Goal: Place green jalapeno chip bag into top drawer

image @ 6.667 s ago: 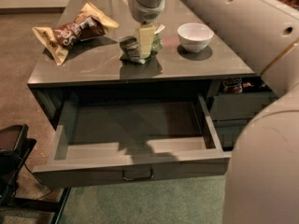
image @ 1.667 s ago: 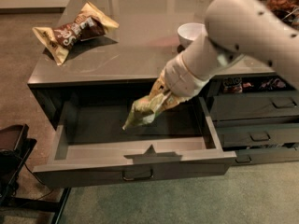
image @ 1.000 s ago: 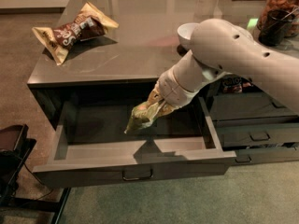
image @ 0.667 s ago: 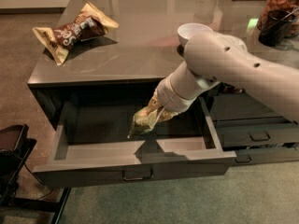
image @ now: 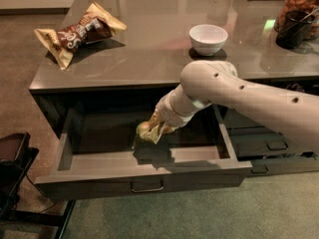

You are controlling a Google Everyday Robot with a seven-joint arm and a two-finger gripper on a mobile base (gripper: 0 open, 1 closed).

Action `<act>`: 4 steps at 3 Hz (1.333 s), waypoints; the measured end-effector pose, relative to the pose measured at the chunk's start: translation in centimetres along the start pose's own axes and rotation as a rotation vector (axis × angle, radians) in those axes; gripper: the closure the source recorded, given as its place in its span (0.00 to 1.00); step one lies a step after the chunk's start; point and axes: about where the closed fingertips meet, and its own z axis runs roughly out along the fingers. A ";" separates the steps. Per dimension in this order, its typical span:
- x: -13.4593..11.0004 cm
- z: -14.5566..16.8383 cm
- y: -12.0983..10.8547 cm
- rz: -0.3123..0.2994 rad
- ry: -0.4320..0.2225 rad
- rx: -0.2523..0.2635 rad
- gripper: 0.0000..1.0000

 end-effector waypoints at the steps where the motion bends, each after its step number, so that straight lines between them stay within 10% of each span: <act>1: 1.0 3.0 -1.1 -0.047 -0.009 0.035 1.00; 4: 1.0 3.2 -1.1 -0.047 -0.011 0.036 0.35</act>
Offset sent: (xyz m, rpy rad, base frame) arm 0.0184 0.0162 -0.0178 0.0216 -0.0280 0.0405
